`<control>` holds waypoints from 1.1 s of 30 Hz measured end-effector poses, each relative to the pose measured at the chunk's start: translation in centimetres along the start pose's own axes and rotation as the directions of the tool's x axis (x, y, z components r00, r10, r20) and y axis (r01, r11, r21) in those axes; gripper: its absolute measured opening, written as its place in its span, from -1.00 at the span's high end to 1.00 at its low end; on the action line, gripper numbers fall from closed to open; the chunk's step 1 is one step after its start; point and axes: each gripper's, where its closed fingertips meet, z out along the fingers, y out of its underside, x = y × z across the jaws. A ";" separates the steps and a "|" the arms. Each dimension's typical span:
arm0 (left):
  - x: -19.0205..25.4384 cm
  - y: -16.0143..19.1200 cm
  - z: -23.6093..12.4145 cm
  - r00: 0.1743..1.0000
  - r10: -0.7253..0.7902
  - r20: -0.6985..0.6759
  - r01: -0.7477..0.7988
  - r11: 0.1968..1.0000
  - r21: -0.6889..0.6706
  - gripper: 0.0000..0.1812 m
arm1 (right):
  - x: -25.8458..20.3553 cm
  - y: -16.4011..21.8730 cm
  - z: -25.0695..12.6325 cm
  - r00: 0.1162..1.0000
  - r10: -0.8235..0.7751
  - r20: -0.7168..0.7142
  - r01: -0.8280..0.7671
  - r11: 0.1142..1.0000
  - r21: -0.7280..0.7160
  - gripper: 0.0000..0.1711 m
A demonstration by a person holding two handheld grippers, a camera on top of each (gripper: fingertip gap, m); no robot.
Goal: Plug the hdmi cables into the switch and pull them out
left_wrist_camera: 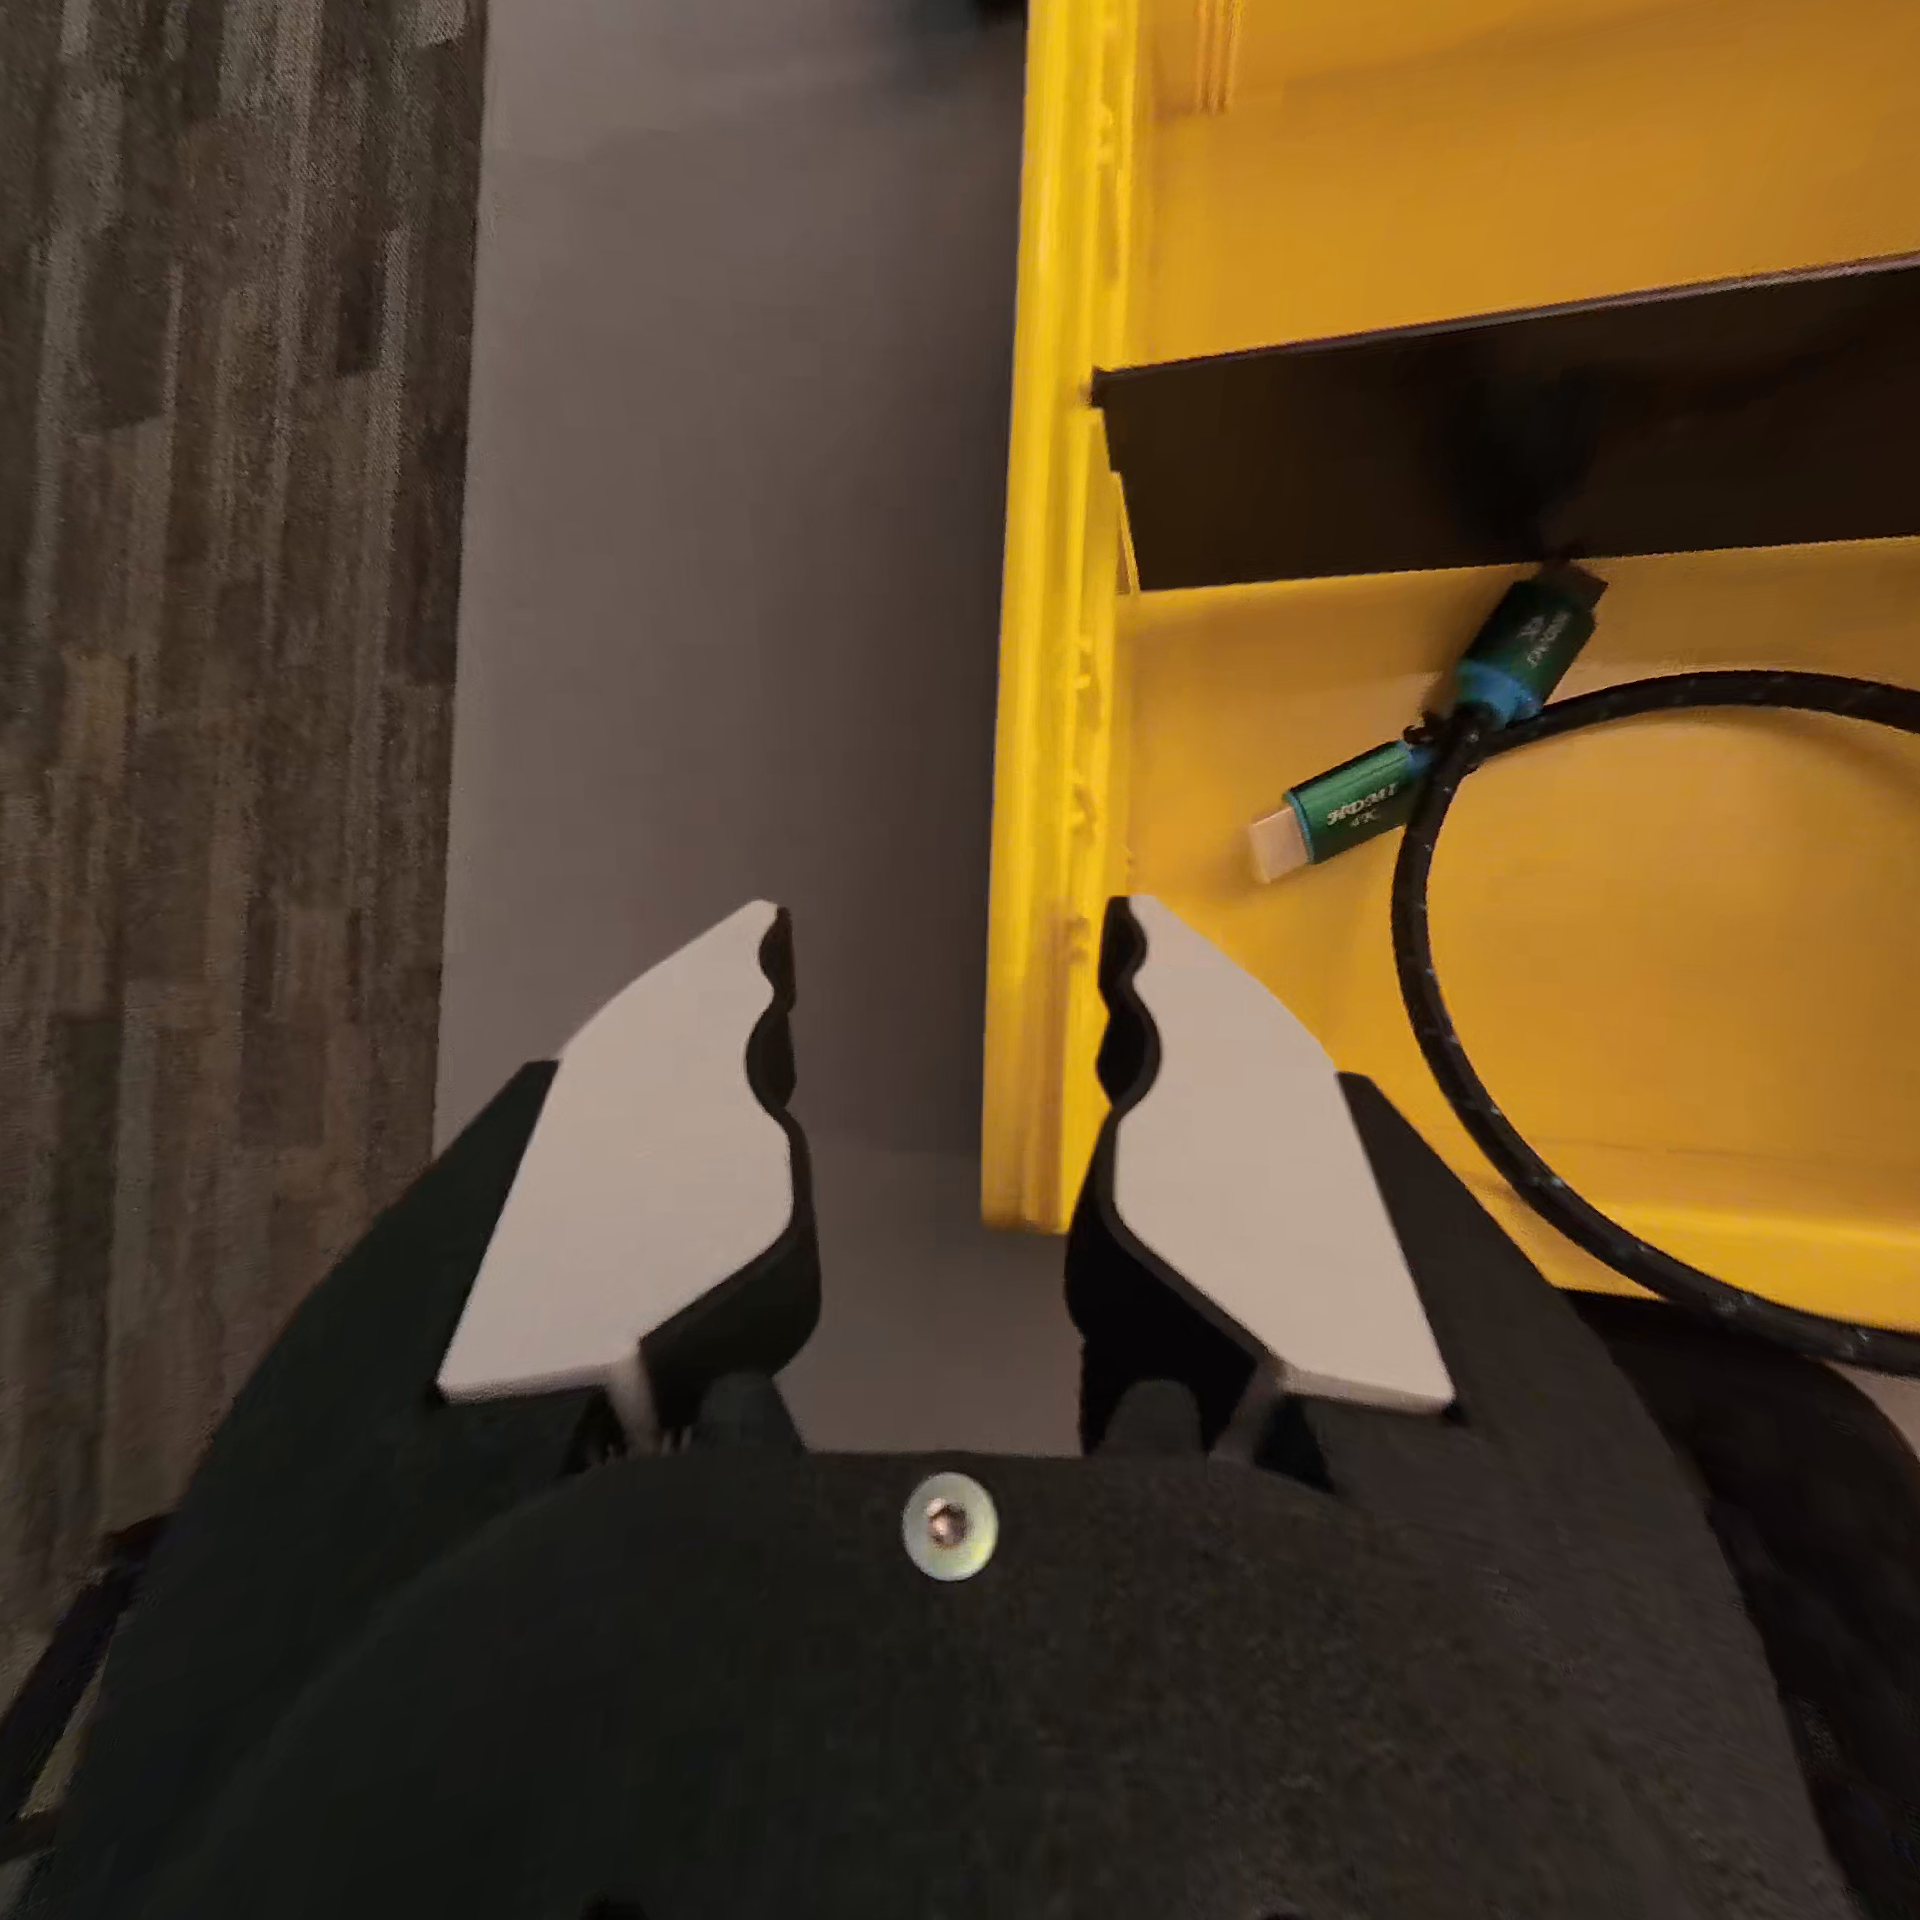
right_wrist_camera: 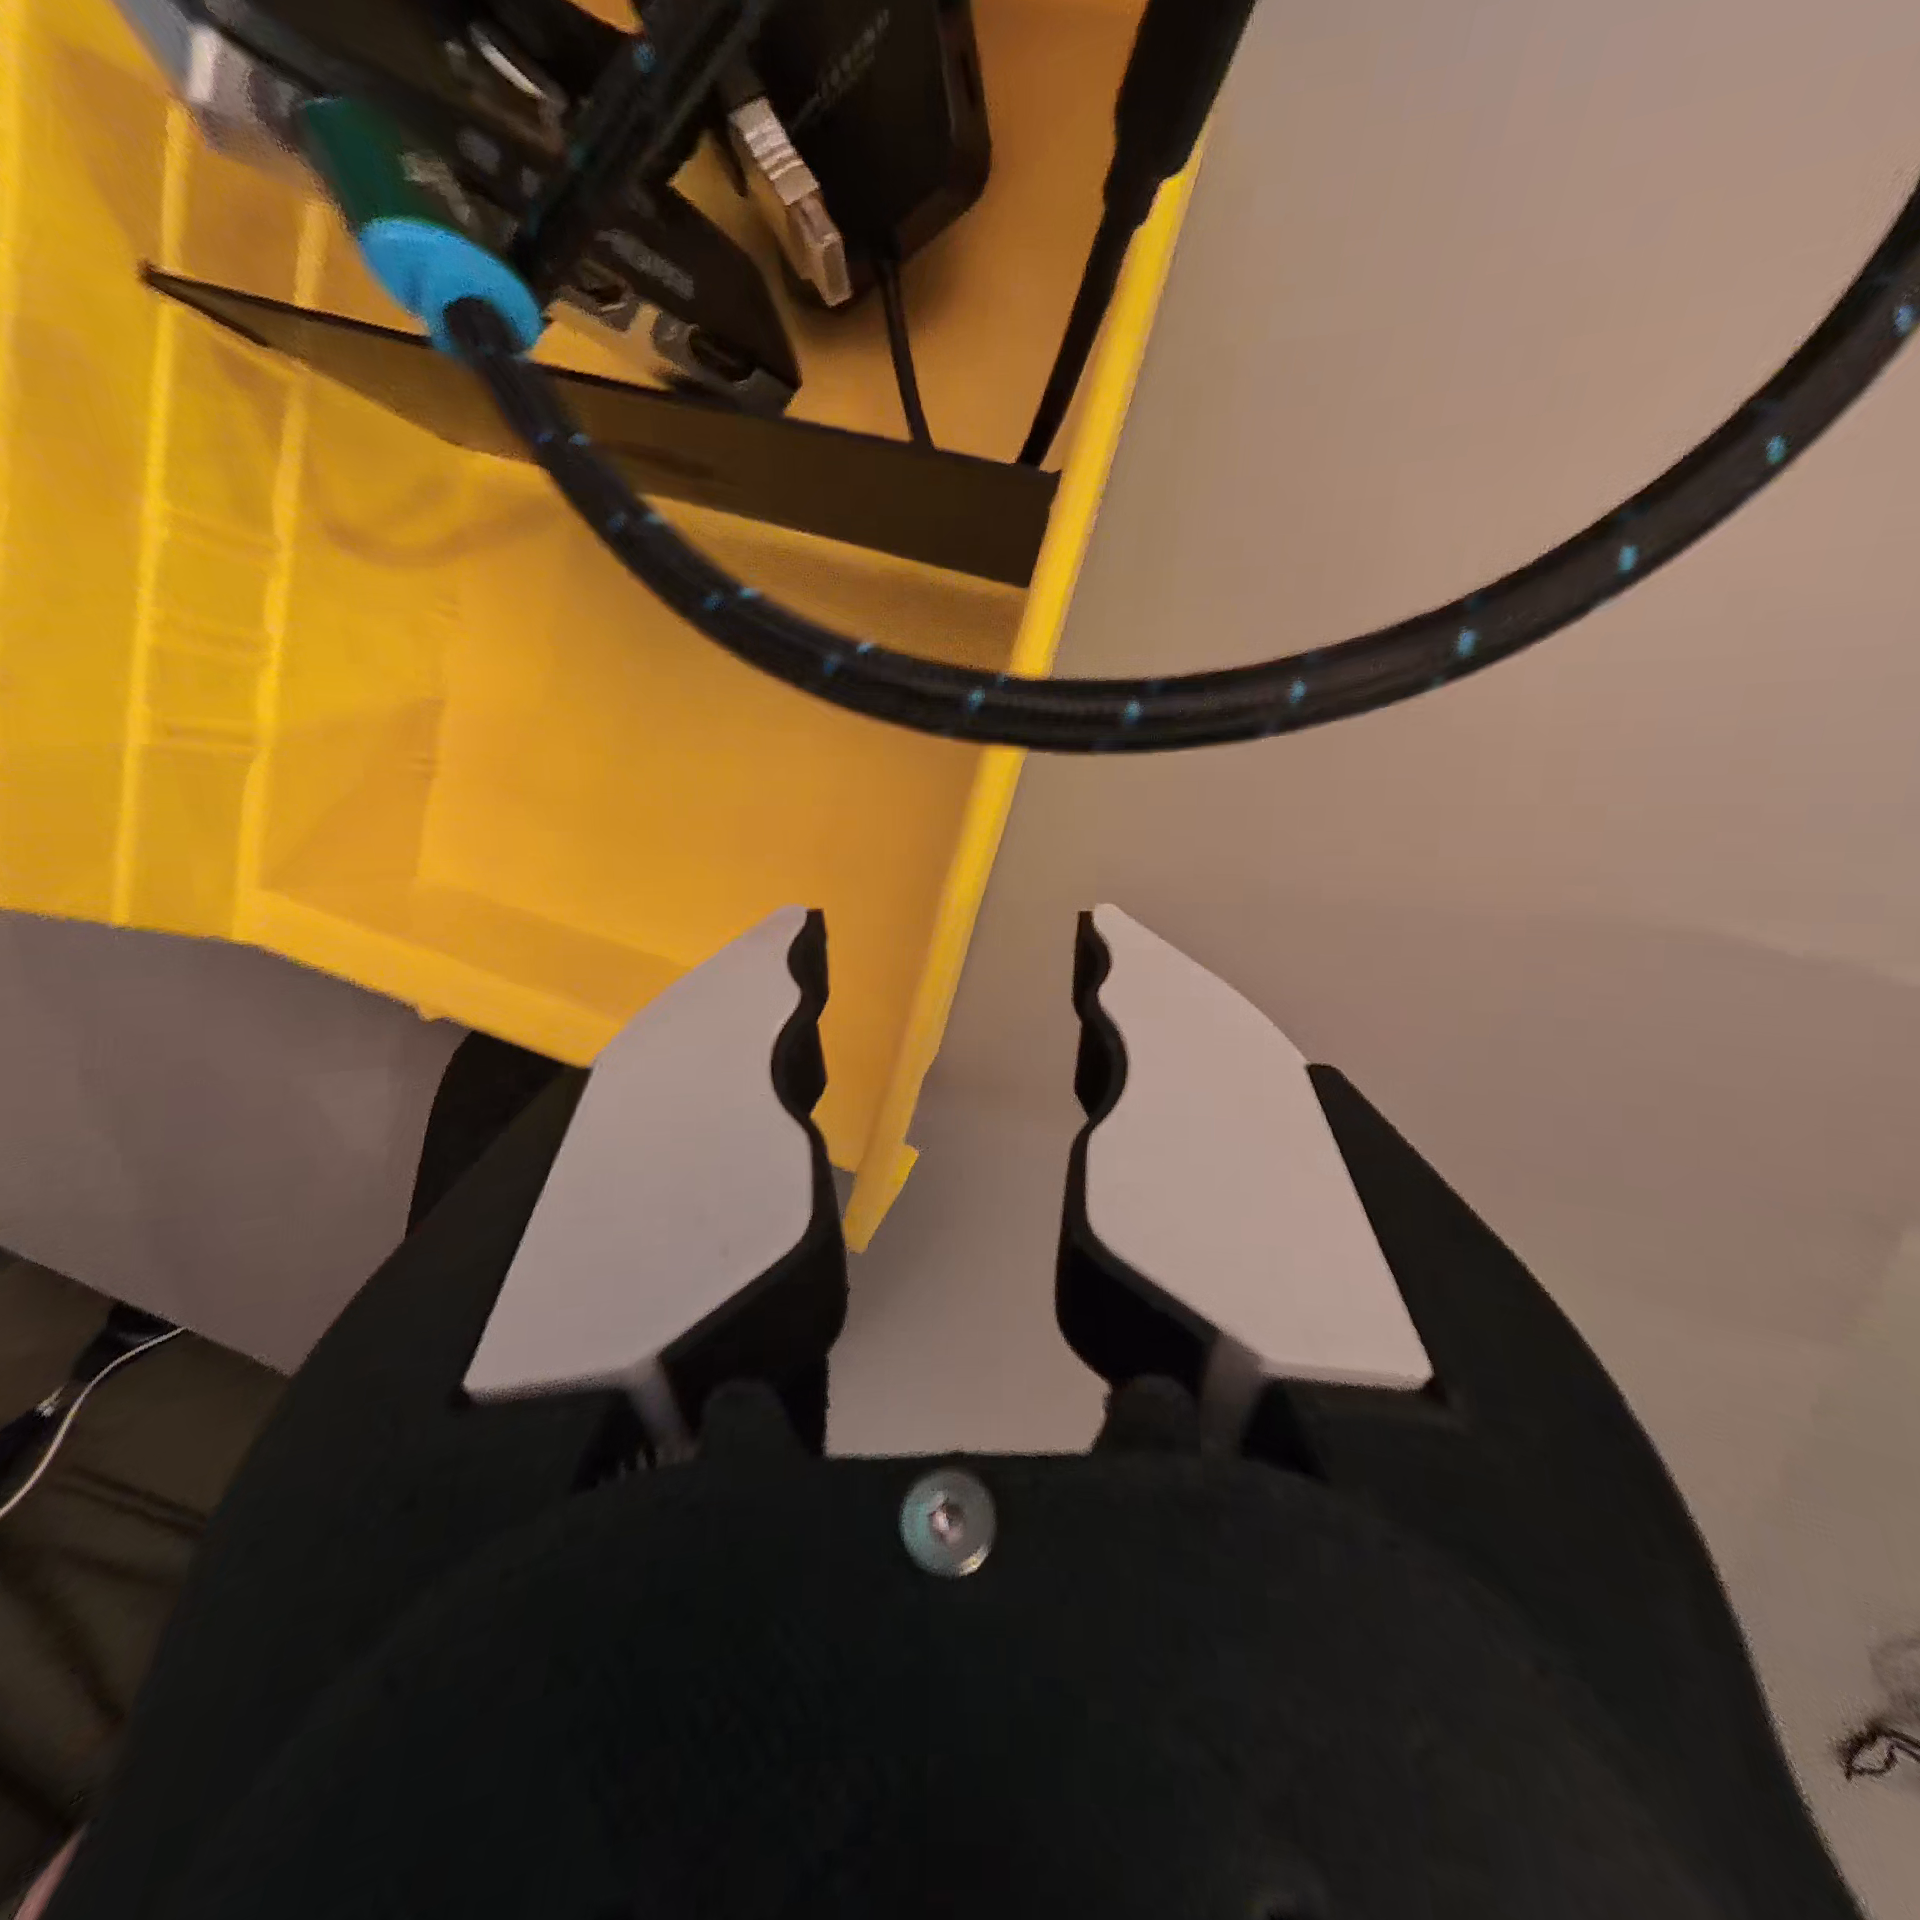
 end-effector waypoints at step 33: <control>7.8 -0.3 0.1 0.996 0.083 -0.010 -0.082 0.995 0.051 0.79 | 0.5 -0.1 3.1 0.999 -0.011 -0.048 0.003 0.989 -0.150 0.90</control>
